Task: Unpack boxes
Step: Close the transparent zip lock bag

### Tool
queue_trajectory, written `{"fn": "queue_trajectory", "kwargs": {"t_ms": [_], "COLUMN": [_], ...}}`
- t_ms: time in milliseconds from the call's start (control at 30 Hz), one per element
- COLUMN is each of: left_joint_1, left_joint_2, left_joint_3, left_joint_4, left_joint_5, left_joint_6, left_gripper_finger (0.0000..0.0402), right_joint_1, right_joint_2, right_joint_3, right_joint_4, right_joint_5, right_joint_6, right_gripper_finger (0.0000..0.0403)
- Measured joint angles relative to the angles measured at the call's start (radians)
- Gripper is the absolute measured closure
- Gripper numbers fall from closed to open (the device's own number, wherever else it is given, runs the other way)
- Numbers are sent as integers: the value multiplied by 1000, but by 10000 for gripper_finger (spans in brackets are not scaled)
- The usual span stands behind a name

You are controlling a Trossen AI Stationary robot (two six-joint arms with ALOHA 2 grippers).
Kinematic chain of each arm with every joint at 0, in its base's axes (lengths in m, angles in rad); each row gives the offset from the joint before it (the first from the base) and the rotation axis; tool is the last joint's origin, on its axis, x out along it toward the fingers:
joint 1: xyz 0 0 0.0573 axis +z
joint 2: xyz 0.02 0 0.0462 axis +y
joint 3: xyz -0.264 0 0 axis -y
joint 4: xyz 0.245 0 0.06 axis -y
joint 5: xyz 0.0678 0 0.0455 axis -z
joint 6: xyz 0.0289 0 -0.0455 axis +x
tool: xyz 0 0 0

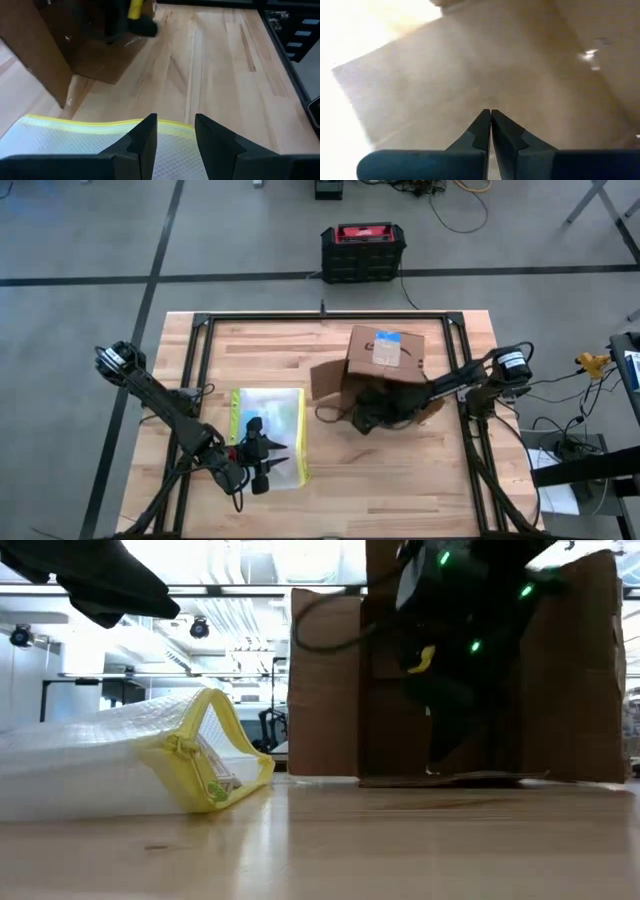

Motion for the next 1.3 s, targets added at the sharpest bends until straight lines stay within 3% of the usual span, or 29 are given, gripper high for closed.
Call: {"fn": "queue_trajectory", "kwargs": {"t_ms": [167,367,467,567,667,833,1033,1167,1300], "left_joint_1": [0,-15,-42,-72,-97,-102,-99,-98,-87], "left_joint_2": [0,38,116,215,313,452,579,641,696], "left_joint_3": [-5,-16,-4,62,166,359,507,574,603], "left_joint_4": [-5,108,204,193,125,-138,-389,-470,-467], "left_joint_5": [6,112,174,206,210,180,95,25,28], "left_joint_6": [-12,-38,-37,-55,-56,-61,-90,-107,-103], "left_gripper_finger": [284,284,284,284,284,284,284,284,284], "right_joint_1": [160,288,309,314,314,311,290,285,282], "right_joint_2": [-1,48,108,177,256,386,455,470,472], "right_joint_3": [63,72,72,95,157,288,394,417,418], "right_joint_4": [64,449,638,746,749,734,569,565,569], "right_joint_5": [0,-46,-80,-83,-91,-111,-105,-105,-109], "right_joint_6": [-46,-246,-320,-363,-419,-482,-468,-488,-502], "right_gripper_finger": [403,403,403,403,403,403,398,362,306]}}
